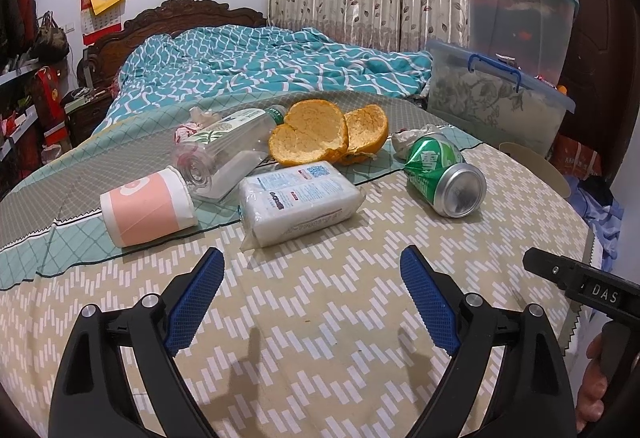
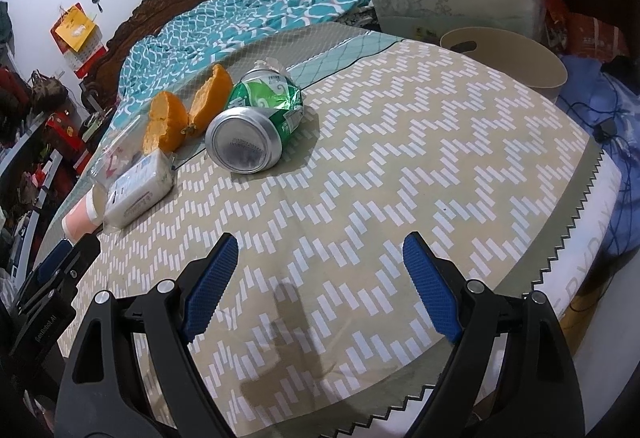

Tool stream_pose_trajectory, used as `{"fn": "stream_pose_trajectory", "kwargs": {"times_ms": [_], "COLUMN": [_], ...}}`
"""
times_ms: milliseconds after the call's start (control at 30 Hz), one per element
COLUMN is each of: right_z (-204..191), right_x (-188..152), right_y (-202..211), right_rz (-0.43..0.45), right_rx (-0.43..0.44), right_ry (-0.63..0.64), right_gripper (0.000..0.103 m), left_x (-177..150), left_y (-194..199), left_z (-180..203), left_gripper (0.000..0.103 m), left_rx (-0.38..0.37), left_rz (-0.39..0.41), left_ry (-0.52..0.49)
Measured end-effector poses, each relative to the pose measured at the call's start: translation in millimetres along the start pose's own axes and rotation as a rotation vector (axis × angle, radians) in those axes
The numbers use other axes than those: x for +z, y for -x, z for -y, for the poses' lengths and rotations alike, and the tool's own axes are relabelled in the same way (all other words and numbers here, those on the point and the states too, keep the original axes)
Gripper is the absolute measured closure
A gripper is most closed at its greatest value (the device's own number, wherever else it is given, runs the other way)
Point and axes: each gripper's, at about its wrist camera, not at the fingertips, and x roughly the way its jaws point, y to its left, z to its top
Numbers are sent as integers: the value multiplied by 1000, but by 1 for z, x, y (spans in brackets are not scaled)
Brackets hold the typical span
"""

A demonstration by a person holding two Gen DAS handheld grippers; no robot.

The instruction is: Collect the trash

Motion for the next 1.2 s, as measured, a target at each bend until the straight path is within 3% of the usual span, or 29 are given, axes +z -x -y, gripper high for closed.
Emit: {"fn": "stream_pose_trajectory", "kwargs": {"times_ms": [367,533,600,700,767,1033,1200], "right_z": [-3,-15,-26,-42,-53,-119,-159], "right_x": [-1,4,8,14,20,53,85], "right_y": [-6,-3,1,1,-4,-45,-101], "right_rz": [-15,2,27,29,-1,-98,-209], "right_rx": [10,56,84,132,183,336,348], "right_ry": [9,61,111,184,213,333,362], "right_gripper": [19,20,28,51,66,68,68], "left_x": [0,-1,-2,-3,-4,-7,-18], "left_y": [0,5,8,13,16,10,2], "left_z": [-1,-2,-4,-8,-13,-51,-84], "left_gripper": [17,17,17,17,17,18,20], "left_rx": [-2,-4,-3,-2,-5,-59,-124], "left_rz": [-1,19,32,53,60,15,-31], "left_ry": [3,27,45,84,118,356,543]}}
